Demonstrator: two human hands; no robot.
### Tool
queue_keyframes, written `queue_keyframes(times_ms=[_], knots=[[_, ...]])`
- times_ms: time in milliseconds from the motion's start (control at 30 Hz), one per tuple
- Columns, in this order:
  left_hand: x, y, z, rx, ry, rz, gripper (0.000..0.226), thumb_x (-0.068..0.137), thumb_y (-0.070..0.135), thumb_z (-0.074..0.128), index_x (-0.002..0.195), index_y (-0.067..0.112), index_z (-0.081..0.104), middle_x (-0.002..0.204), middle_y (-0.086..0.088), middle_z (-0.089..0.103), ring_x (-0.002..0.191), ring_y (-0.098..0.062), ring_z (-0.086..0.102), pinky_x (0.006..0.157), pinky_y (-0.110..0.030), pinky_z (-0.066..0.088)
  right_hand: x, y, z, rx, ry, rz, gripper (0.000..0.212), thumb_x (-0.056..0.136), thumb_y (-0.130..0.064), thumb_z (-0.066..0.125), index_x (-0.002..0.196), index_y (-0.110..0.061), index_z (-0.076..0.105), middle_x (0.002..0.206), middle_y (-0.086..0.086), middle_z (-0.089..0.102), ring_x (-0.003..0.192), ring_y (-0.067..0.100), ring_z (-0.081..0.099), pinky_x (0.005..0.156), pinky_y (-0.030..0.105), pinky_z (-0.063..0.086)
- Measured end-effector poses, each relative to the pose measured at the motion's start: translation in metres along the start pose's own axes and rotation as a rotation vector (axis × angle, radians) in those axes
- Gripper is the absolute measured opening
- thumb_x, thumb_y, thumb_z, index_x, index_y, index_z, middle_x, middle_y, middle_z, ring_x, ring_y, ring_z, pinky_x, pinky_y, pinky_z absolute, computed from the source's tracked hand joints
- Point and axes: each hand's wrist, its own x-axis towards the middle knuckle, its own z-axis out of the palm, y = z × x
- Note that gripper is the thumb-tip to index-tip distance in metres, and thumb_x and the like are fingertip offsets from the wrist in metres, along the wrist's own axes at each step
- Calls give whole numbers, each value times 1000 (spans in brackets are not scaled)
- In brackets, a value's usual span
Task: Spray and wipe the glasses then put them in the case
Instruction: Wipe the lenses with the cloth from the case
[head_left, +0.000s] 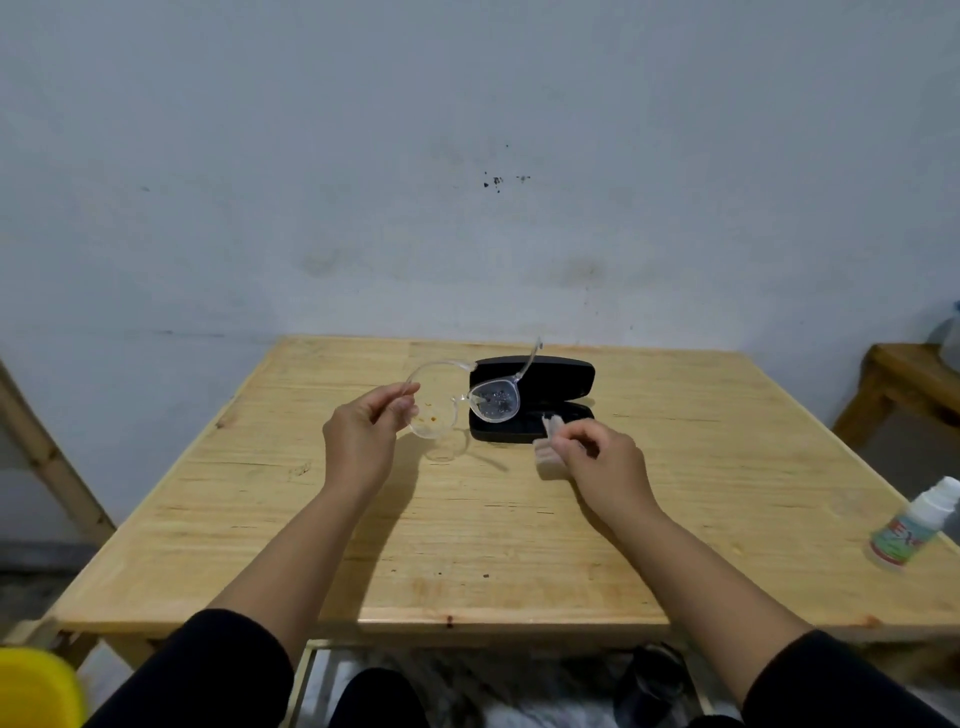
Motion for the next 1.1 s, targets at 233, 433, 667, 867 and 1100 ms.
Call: queue_keyframes(times_ms=[233, 433, 667, 867, 1100], knots=[[-14, 1, 17, -56, -48, 4, 17, 88, 13, 61, 98, 22, 71, 86, 13, 70, 77, 3, 68, 75, -11, 52, 1, -24, -2, 658, 91, 223, 15, 90, -10, 59, 78, -17, 64, 100, 23, 71, 86, 21, 69, 89, 52, 50], [-20, 7, 25, -121, -80, 33, 17, 88, 10, 60, 99, 16, 71, 91, 10, 71, 77, -1, 69, 72, -8, 51, 3, -33, 1, 713, 122, 244, 14, 89, -9, 62, 76, -15, 63, 86, 19, 74, 85, 31, 70, 91, 51, 49], [-22, 9, 25, -150, -106, 34, 17, 88, 10, 60, 94, 21, 71, 91, 9, 72, 78, -5, 70, 74, -11, 53, 5, -30, 13, 529, 126, 177, 22, 88, -15, 60, 77, -34, 56, 79, 7, 70, 74, 22, 61, 69, 41, 49], [-20, 5, 20, -140, -91, 38, 19, 88, 10, 60, 90, 25, 70, 90, 9, 71, 78, -6, 70, 74, -13, 53, 8, -25, 17, 505, 102, 254, 33, 82, -22, 69, 110, -26, 52, 95, -1, 72, 95, 21, 67, 91, 49, 53], [-19, -1, 19, -110, -88, 22, 16, 88, 11, 59, 97, 19, 71, 90, 8, 72, 79, -5, 70, 76, -14, 54, 10, -25, 20, 573, 83, 300, 26, 83, -17, 69, 108, -12, 66, 107, 7, 69, 104, 25, 65, 95, 45, 51]])
